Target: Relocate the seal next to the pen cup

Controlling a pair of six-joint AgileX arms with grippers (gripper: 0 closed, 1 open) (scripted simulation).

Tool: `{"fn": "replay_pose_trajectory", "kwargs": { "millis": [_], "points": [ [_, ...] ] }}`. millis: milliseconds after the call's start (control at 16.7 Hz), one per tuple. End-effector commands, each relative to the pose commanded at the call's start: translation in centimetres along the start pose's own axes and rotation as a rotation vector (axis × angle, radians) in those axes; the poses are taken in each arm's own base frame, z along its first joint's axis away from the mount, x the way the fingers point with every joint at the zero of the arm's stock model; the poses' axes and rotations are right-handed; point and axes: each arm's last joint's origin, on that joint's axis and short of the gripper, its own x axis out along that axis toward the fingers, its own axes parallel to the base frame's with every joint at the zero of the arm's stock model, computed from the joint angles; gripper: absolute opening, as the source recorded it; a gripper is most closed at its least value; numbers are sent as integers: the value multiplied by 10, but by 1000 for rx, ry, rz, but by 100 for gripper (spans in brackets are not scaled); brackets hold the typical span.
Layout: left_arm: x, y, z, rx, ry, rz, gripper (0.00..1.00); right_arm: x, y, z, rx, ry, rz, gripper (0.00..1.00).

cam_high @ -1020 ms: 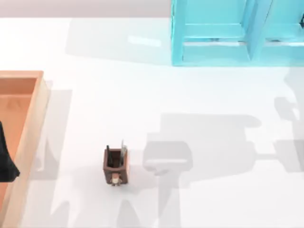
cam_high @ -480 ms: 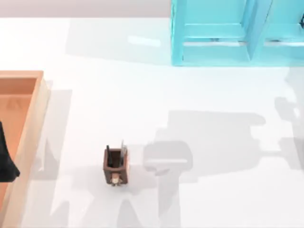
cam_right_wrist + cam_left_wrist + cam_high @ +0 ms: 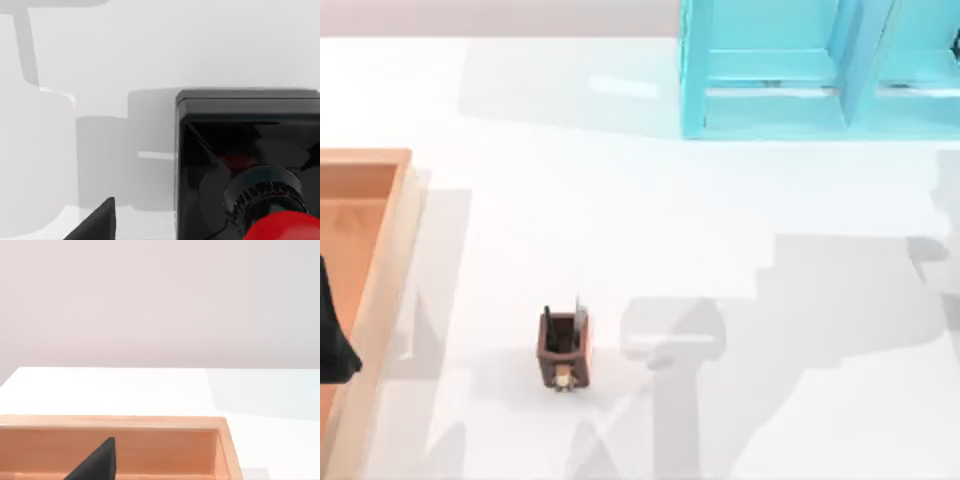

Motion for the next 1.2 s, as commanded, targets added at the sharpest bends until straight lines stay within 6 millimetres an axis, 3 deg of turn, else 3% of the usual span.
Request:
{"fn": "replay_pose_trajectory", "kwargs": {
  "millis": [300, 1080, 1200],
  "points": [
    [0, 0, 0, 0, 0, 0, 100, 3, 0, -1, 0, 3, 0, 100],
    [0, 0, 0, 0, 0, 0, 100, 3, 0, -1, 0, 3, 0, 2],
    [0, 0, 0, 0, 0, 0, 100, 3, 0, -1, 0, 3, 0, 0]
  ]
}}
